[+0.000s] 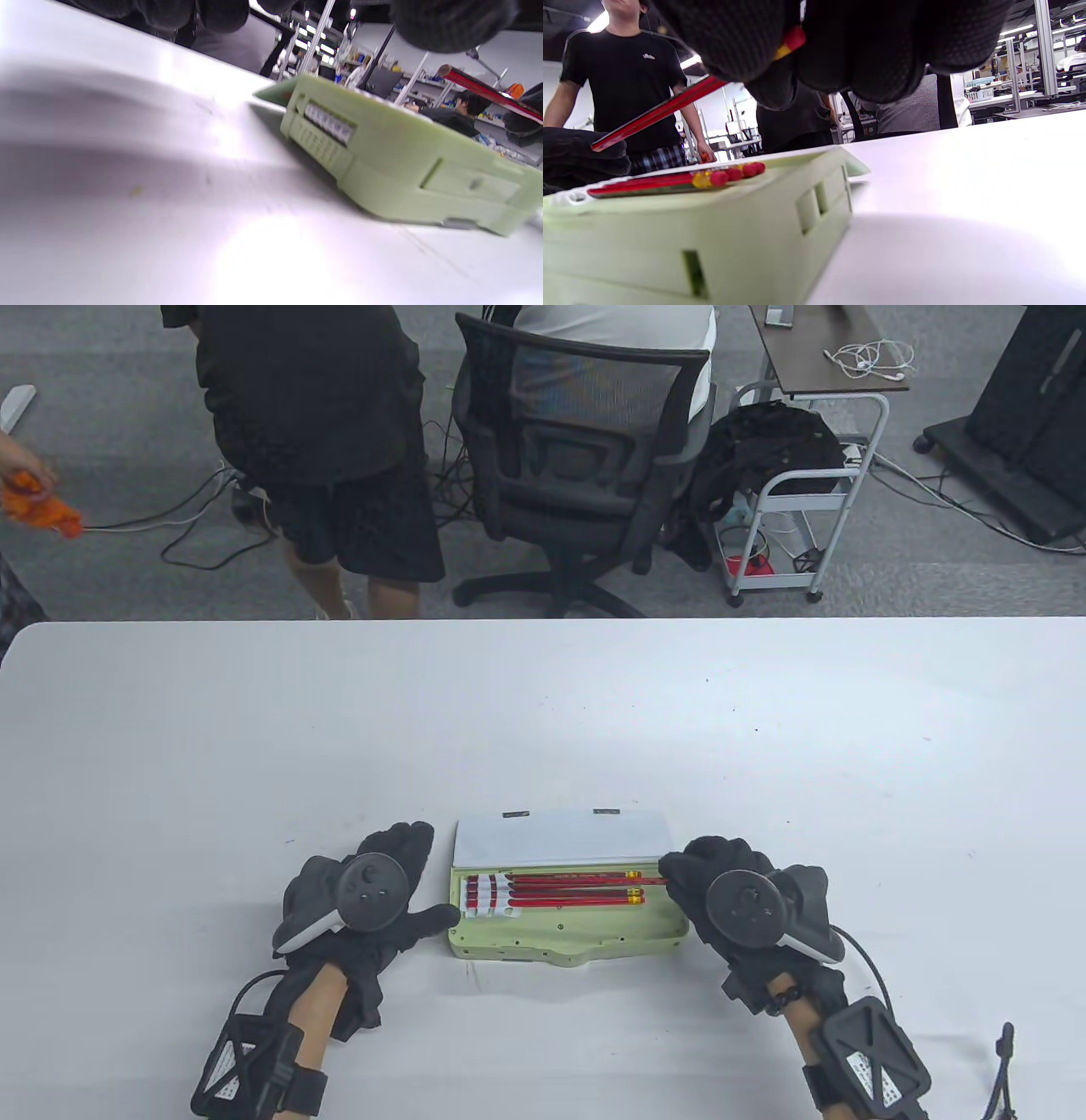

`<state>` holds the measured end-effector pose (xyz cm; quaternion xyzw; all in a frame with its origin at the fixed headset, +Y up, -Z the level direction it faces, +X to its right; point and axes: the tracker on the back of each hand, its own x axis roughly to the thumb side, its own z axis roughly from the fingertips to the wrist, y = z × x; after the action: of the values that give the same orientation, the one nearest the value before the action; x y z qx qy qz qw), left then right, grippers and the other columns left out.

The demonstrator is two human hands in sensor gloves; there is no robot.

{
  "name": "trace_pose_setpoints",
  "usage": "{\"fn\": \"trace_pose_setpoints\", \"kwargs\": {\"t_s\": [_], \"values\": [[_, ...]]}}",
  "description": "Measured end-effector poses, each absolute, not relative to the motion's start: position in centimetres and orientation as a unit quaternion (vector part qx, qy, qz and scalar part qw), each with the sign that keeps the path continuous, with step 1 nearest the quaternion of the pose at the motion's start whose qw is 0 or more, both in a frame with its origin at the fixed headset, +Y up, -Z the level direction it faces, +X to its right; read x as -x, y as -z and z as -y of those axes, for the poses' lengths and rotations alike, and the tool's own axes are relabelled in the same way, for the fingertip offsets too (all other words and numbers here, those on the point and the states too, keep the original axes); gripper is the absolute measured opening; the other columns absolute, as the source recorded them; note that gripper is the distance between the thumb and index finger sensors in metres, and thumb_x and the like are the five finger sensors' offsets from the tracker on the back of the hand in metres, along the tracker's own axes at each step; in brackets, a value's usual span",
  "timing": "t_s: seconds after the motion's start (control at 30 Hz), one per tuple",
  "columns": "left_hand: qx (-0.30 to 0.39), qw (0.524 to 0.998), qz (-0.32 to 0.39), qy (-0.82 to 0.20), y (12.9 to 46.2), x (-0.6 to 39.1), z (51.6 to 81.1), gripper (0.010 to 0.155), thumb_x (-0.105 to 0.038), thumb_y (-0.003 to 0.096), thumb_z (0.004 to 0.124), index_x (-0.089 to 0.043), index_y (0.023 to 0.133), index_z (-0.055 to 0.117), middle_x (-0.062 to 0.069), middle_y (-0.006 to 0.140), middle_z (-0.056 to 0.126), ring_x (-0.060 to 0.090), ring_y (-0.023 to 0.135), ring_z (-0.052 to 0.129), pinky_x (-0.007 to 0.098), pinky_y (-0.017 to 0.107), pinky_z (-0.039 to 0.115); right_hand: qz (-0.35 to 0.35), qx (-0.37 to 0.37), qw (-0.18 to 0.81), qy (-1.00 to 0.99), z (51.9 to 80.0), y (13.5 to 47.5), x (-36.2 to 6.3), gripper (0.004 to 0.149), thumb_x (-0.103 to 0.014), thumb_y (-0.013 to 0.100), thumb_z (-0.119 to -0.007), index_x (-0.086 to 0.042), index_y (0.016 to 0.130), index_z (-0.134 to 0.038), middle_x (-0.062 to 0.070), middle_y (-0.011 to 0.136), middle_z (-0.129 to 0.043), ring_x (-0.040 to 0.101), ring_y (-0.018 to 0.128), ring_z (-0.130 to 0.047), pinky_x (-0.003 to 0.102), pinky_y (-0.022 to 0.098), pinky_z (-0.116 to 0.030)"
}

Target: Organize multifunction pencil case

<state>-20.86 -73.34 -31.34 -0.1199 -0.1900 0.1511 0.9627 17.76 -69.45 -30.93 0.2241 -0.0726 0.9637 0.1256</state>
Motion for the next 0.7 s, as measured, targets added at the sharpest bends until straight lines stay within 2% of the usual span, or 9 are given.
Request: {"fn": "trace_pose_setpoints", "kwargs": {"t_s": [0.2, 0.7], "values": [[0.162, 0.958, 0.205, -0.119, 31.5, 19.7, 74.2, 0.107, -0.067, 0.0378, 0.067, -0.011, 0.118, 0.026, 0.028, 0.126, 0.035, 0.061, 0.11, 0.042, 0.079, 0.069, 0.046, 0.062, -0.242, 0.115, -0.961, 69.6, 30.8, -17.3, 0.041, -0.031, 0.047, -0.079, -0.019, 0.085, -0.087, 0.013, 0.081, -0.083, 0.037, 0.068, -0.089, 0.058, 0.059, -0.077], [0.165, 0.958, 0.208, -0.108, 31.5, 19.2, 74.6, 0.105, -0.067, 0.0382, 0.067, -0.011, 0.118, 0.029, 0.026, 0.126, 0.038, 0.06, 0.11, 0.045, 0.079, 0.068, 0.048, 0.066, -0.263, 0.071, -0.96, 69.6, 30.2, -16.0, 0.041, -0.03, 0.046, -0.082, -0.017, 0.084, -0.088, 0.011, 0.079, -0.087, 0.036, 0.068, -0.091, 0.056, 0.058, -0.079]]}}
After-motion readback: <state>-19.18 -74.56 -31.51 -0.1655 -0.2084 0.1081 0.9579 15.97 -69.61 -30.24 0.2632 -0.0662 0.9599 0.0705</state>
